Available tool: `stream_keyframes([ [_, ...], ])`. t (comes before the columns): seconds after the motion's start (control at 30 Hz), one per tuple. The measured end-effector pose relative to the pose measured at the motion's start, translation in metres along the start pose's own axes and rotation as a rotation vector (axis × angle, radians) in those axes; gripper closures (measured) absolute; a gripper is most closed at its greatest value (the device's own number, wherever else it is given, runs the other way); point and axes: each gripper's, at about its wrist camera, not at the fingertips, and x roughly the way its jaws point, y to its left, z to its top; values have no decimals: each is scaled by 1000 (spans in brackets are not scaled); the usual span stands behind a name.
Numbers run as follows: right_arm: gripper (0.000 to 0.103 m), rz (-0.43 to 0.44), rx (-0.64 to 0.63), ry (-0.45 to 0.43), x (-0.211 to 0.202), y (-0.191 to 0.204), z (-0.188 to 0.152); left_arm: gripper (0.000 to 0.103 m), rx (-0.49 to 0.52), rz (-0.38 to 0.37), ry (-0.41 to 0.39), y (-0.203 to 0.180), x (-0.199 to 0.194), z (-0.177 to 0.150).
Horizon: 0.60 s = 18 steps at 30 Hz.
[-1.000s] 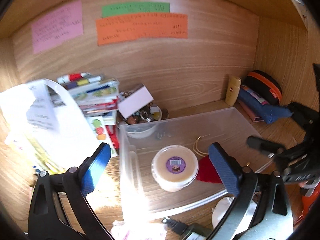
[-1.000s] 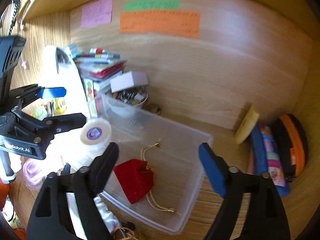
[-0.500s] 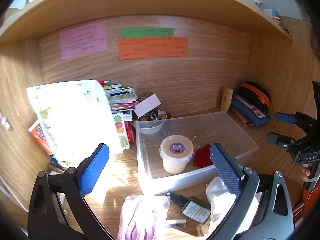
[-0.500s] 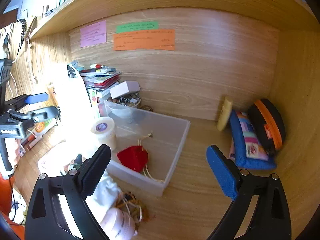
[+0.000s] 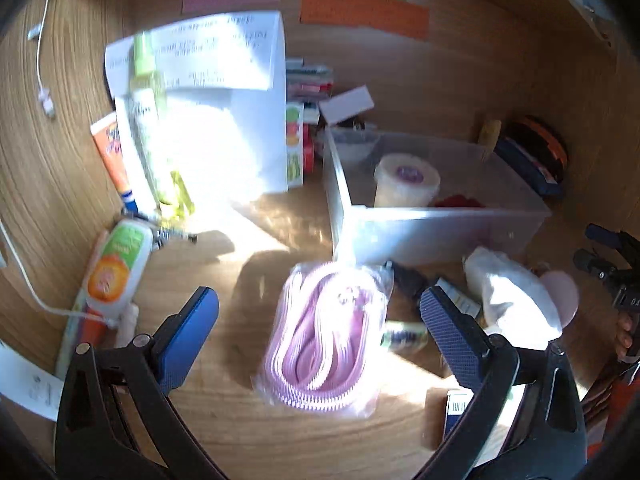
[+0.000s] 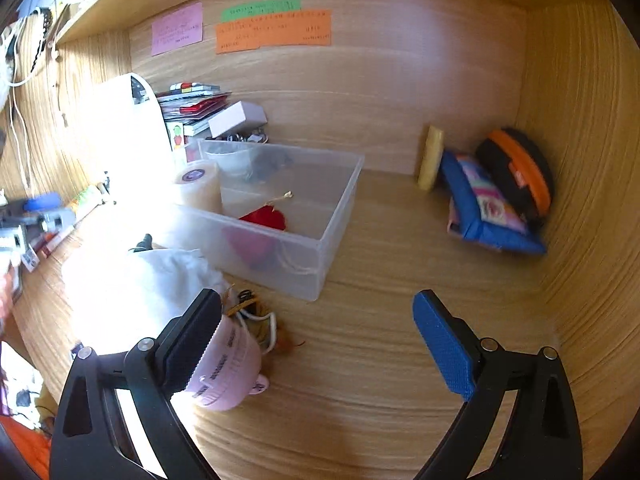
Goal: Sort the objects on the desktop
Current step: 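Move left tool to the pink rope bag while right tool grasps pink round case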
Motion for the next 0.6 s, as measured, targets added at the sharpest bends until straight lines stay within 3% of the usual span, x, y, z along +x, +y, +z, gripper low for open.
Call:
stream_keyframes([
  [0.4,7,62,46,60,13,16,-18,1,77,26,173,-7,40,-37],
  [0.6,8,68,46,93,18,20,-26,1,69,15,217,-11,56,-31],
])
